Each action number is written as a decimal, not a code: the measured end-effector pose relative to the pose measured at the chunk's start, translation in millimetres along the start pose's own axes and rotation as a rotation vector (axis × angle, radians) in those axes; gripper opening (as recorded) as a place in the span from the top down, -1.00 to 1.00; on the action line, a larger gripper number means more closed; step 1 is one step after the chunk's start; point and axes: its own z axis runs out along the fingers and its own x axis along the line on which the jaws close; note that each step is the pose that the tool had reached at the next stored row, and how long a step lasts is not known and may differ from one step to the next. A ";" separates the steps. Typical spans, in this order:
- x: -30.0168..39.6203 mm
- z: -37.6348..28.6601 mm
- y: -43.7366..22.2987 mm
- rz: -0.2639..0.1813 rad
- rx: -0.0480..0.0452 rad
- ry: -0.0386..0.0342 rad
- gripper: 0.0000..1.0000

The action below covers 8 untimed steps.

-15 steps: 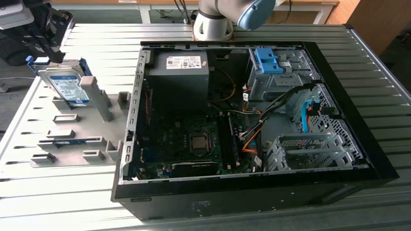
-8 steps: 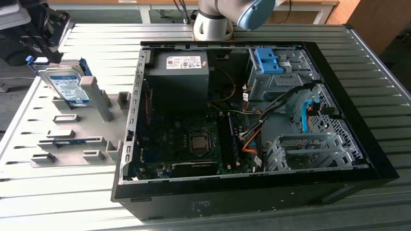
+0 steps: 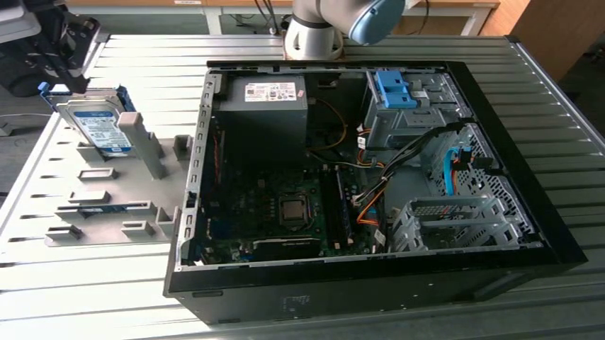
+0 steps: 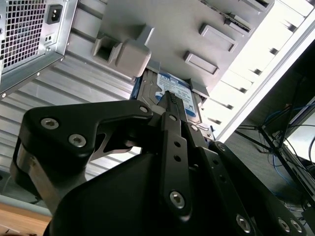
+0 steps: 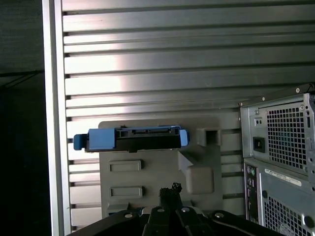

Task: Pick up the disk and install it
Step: 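Reach for the disk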

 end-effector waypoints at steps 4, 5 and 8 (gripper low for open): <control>2.1 0.2 -0.1 0.000 0.0000 0.0000 0.79; 2.6 0.2 -0.1 0.000 0.0000 0.0000 0.79; 4.0 0.4 -0.1 0.000 0.0000 0.0000 0.79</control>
